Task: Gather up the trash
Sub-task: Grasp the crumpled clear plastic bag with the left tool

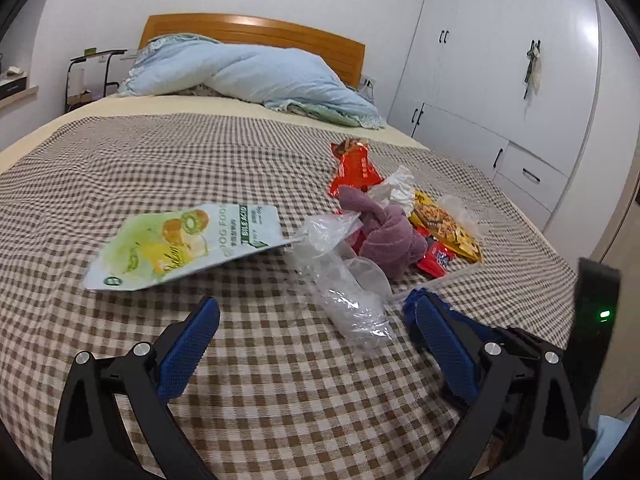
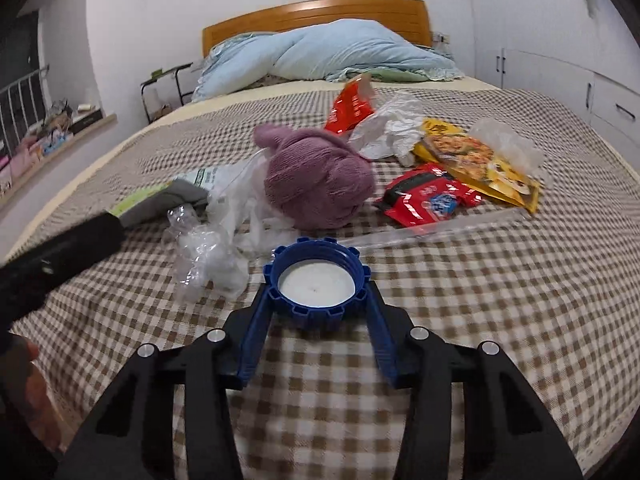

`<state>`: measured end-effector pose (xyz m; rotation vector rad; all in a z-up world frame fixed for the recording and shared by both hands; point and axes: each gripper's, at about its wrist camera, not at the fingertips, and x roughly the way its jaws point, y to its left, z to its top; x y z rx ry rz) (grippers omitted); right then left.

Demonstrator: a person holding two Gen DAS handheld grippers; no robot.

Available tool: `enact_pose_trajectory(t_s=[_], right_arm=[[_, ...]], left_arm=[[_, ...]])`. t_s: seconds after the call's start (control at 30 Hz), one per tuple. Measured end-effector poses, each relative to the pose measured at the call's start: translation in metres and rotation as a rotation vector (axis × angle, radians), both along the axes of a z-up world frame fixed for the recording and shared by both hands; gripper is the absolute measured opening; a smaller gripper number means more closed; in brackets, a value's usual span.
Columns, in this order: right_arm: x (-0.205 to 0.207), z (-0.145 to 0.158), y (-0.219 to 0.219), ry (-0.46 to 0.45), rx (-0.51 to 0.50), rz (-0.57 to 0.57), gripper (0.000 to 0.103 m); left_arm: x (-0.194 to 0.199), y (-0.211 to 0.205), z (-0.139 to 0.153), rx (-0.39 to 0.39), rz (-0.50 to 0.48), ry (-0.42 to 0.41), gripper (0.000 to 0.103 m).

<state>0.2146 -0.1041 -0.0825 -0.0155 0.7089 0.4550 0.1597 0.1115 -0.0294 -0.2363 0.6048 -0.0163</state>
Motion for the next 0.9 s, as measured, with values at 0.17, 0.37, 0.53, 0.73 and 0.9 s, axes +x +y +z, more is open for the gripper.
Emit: enact_pose_trajectory(t_s=[0.17,0.37,0.53,0.73,0.9], right_arm=[[-0.010,0.019,-0.028,-0.062,0.071,-0.049,0.046],[-0.009,0.025,-0.041,-0.108,0.067,-0.097,0.046],[-0.001,0.021,-0.043,-0.111,0.046,-0.115,0.046],[0.000,0.017,-0.046,-0.103,0.043,-0.119,0.046],[-0.003,0.014,-0.039,-0.107,0.032,-0.100,0.046]], left_arm=[[0.011,-0.011,-0.001,0.025,-0.008,0.028,0.095],[0.029,-0.016,-0.009,0.026,0.019,0.097,0.095],[0.042,-0.022,-0.017,0.020,0.013,0.145,0.082],[0.051,-0.029,-0.032,0.064,0.025,0.213,0.063],[0.046,-0.026,-0.033,0.017,-0.002,0.203,0.034]])
